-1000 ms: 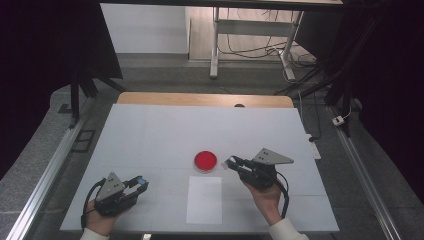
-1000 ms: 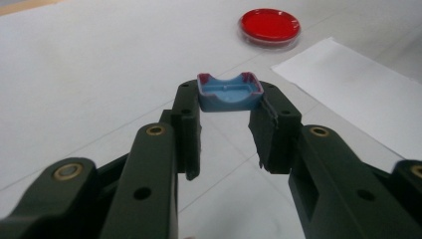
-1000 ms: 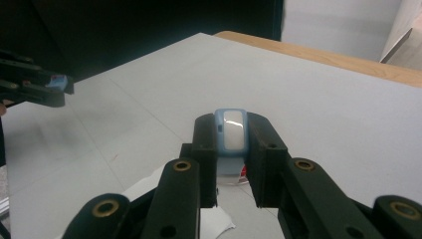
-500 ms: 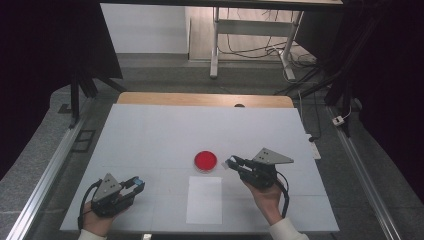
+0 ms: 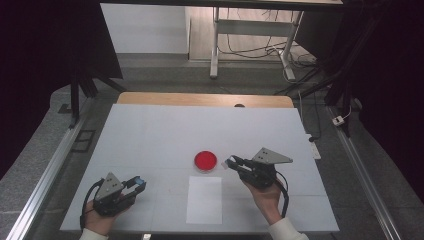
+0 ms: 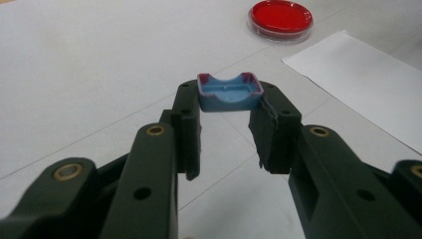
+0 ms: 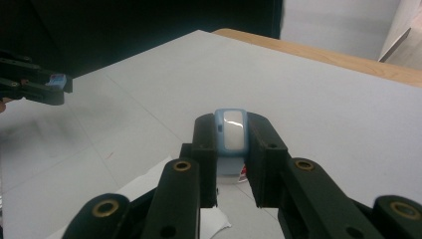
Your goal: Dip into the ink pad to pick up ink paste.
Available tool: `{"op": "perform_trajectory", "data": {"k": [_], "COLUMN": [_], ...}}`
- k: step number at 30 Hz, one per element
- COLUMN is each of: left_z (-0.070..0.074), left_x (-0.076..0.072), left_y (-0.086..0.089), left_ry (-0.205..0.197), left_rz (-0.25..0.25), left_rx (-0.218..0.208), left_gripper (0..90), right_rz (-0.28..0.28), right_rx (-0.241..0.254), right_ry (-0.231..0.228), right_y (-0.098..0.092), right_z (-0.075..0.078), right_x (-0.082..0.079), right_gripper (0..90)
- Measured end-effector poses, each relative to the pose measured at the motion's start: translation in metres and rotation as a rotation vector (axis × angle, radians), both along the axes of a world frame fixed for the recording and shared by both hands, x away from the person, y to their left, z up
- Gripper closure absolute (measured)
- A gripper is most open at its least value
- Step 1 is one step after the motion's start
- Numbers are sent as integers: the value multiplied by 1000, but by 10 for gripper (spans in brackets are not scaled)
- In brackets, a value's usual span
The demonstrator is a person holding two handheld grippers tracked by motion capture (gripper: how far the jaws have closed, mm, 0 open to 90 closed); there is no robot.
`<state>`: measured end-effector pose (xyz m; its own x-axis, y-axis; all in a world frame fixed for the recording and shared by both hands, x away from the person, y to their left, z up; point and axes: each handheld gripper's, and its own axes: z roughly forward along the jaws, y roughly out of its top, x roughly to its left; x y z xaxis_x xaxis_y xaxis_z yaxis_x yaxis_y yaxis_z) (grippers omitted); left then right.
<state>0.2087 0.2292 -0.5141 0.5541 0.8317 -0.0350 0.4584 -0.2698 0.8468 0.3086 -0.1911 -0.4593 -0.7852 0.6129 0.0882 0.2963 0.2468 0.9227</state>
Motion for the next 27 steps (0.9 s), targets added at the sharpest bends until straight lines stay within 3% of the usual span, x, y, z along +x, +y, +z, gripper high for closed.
{"op": "perform_trajectory", "data": {"k": [27], "left_z": [-2], "left_x": [3], "left_y": [-3], "left_ry": [7], "left_rz": [-17], "left_rx": [12], "left_gripper": [657], "right_rz": [3], "right_rx": [-42], "right_ry": [-9], "right_y": [7], "right_z": [0], "right_x": [11], "right_gripper": [755]}}
